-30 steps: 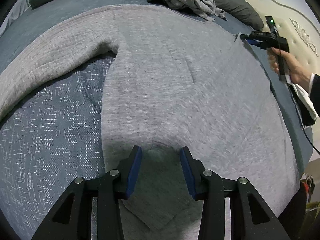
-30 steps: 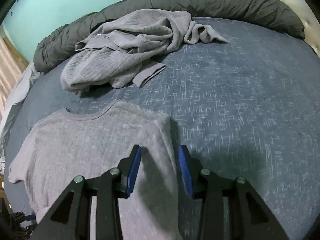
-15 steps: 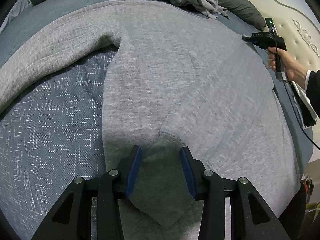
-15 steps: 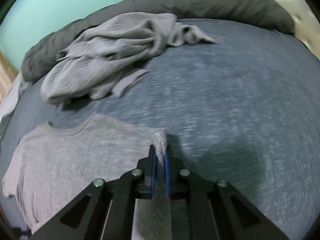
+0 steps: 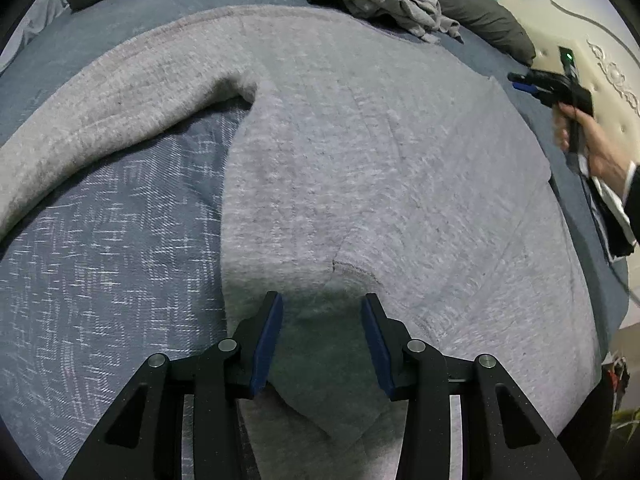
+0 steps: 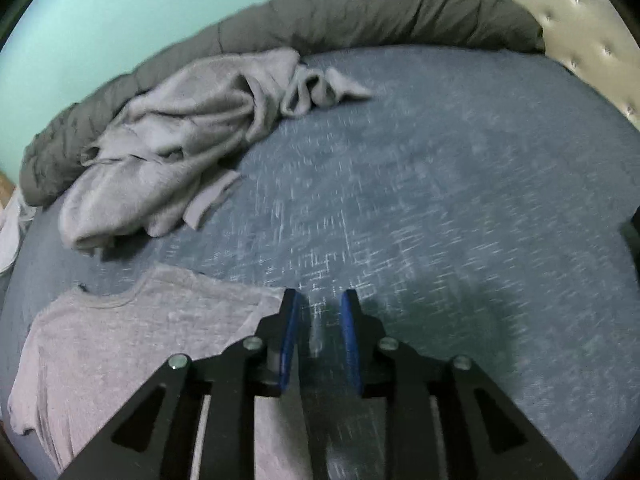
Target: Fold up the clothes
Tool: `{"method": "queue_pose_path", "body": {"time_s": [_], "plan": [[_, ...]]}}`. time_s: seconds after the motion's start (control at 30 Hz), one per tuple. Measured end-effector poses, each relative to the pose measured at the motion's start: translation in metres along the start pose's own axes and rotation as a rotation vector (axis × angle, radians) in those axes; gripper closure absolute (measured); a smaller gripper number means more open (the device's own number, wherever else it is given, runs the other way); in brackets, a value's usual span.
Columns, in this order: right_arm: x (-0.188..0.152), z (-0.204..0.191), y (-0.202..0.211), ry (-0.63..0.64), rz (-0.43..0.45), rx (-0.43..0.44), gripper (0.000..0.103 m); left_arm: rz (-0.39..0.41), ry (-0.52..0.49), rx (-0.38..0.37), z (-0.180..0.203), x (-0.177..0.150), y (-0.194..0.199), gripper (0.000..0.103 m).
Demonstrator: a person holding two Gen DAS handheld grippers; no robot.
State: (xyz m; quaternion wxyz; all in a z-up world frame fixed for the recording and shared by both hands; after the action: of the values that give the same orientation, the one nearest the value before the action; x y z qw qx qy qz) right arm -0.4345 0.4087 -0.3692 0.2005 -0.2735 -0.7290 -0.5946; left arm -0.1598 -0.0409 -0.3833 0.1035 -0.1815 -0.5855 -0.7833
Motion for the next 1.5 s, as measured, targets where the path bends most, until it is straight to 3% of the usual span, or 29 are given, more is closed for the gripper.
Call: {"method": "queue_pose_path", "body": {"time_s": [0.1, 0.17, 0.33, 0.43, 0.73, 0.93, 1.1, 1.4, 1.5], "plan": [[-0.011, -0.011, 0.019, 0.052, -0.007, 0.103, 0.082, 0.003, -0.003, 0.008, 0.001, -0.003, 0.011, 0.058], [-0.025, -0.022, 0.023, 0.097, -0.049, 0.128, 0.082, 0.004, -0.005, 0.014, 0.001, -0.005, 0.018, 0.058], [-0.051, -0.024, 0.000, 0.108, -0.197, 0.058, 0.082, 0.011, 0.000, 0.030, 0.000, -0.009, 0.034, 0.058], [-0.050, -0.022, 0.005, 0.090, -0.164, 0.012, 0.082, 0.024, 0.017, 0.035, -0.006, -0.010, 0.045, 0.058], [-0.058, -0.029, 0.076, 0.031, -0.059, 0.108, 0.082, 0.055, 0.117, 0.104, -0.052, -0.013, 0.068, 0.058], [-0.092, -0.029, 0.116, -0.064, -0.039, 0.200, 0.080, 0.084, 0.248, 0.165, -0.108, -0.016, 0.071, 0.058], [-0.129, -0.030, 0.145, -0.089, -0.031, 0.244, 0.066, 0.127, 0.385, 0.197, -0.168, -0.033, 0.094, 0.058], [-0.202, -0.030, 0.183, -0.086, -0.050, 0.232, 0.059, 0.218, 0.674, 0.257, -0.280, -0.065, 0.140, 0.058], [-0.217, -0.026, 0.187, -0.104, -0.060, 0.210, 0.057, 0.235, 0.728, 0.268, -0.305, -0.070, 0.150, 0.057]]}}
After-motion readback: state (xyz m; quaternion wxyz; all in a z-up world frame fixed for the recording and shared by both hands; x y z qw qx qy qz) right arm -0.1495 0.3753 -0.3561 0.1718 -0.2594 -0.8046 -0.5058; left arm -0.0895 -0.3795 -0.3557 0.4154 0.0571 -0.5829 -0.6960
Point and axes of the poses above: each gripper's, at about its wrist camera, not at the fingertips, and y roughly against the way its jaws point, z to its right, x to its top, the point moved 3 cm from there along -y, roughly the way its jaws point, and after that the axes turned 3 degrees about z, right-handed, at the moved point
